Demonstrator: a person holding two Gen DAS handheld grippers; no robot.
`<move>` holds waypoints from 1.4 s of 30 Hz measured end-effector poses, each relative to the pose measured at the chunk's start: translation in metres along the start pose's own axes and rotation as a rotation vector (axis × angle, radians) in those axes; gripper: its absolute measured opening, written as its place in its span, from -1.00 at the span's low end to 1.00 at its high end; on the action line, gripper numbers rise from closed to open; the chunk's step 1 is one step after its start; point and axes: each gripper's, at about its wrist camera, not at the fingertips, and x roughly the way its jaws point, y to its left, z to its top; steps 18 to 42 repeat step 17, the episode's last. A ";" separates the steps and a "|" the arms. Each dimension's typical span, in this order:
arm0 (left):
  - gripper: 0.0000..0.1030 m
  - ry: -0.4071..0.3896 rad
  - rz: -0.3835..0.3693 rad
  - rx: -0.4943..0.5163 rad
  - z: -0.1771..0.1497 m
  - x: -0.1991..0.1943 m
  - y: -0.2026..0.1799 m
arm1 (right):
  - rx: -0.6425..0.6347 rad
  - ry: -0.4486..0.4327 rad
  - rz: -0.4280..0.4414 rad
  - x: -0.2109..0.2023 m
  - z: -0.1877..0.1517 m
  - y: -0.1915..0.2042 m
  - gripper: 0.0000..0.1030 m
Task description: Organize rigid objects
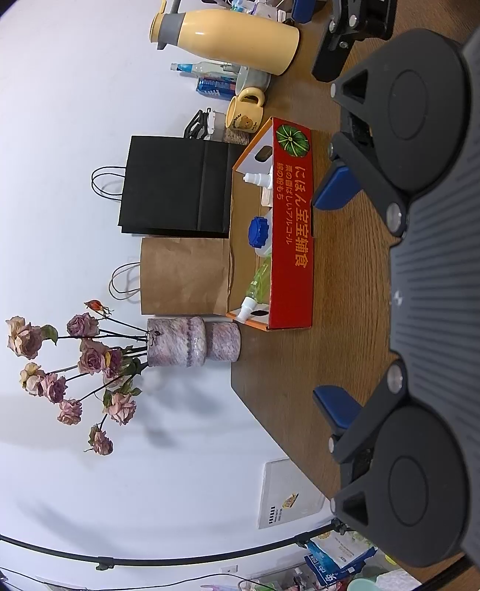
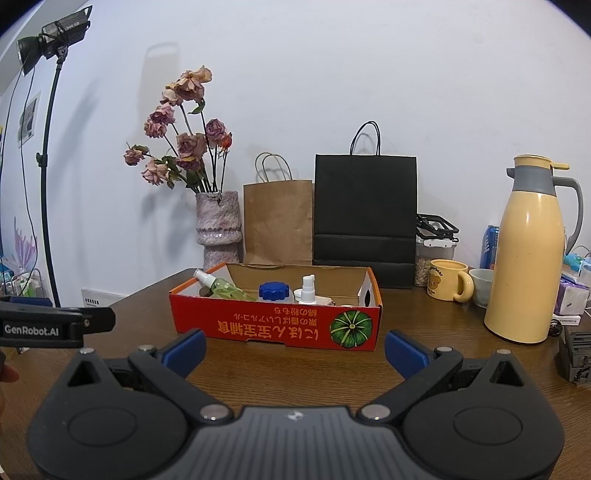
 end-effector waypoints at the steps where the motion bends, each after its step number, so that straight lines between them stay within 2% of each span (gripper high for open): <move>1: 1.00 -0.001 0.000 0.000 0.000 0.000 0.000 | 0.000 0.001 0.000 0.000 0.000 0.000 1.00; 42: 1.00 -0.017 -0.007 0.013 -0.001 -0.003 -0.002 | -0.003 0.003 0.001 0.003 -0.004 0.002 1.00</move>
